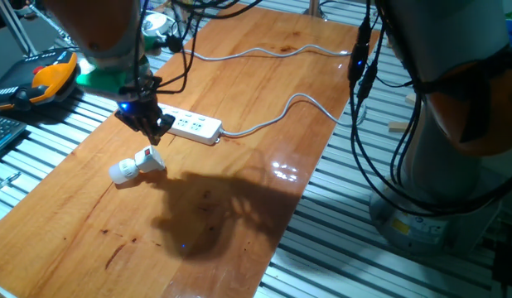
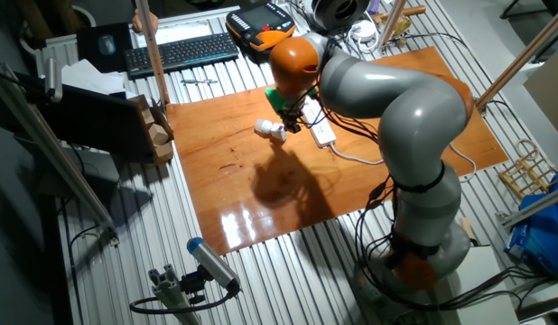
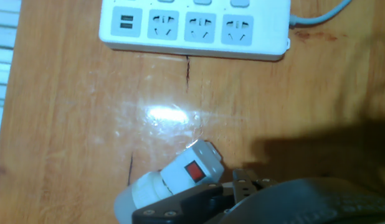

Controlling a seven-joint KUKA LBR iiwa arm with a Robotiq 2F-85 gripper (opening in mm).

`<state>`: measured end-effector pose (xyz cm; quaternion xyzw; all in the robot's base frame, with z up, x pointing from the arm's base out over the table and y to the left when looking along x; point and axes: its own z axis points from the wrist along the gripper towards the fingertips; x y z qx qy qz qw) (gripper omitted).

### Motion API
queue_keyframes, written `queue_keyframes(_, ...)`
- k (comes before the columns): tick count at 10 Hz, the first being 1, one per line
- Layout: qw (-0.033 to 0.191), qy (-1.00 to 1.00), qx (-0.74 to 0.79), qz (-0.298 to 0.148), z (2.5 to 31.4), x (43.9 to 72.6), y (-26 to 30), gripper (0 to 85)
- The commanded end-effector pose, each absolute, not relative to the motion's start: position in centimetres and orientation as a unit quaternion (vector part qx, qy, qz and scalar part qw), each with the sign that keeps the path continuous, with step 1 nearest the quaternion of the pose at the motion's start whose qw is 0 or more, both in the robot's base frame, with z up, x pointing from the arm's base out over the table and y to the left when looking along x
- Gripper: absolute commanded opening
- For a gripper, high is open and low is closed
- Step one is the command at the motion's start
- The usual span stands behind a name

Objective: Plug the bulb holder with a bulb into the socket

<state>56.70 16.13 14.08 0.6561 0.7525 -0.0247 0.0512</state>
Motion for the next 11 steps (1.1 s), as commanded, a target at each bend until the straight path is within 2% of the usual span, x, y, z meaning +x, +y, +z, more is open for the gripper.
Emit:
queue_keyframes(1, 0.049, 0.754, 0.654, -0.023, 13.9, 56.8, 16.1, 0.0)
queue_keyframes(4, 0.052, 0.755, 0.653, -0.025, 12.7, 57.3, 16.7, 0.0)
queue_keyframes(6, 0.044, 0.751, 0.658, -0.03, 12.9, 57.4, 17.6, 0.0)
queue_keyframes(11, 0.044, 0.75, 0.659, -0.035, 12.6, 57.3, 18.0, 0.0)
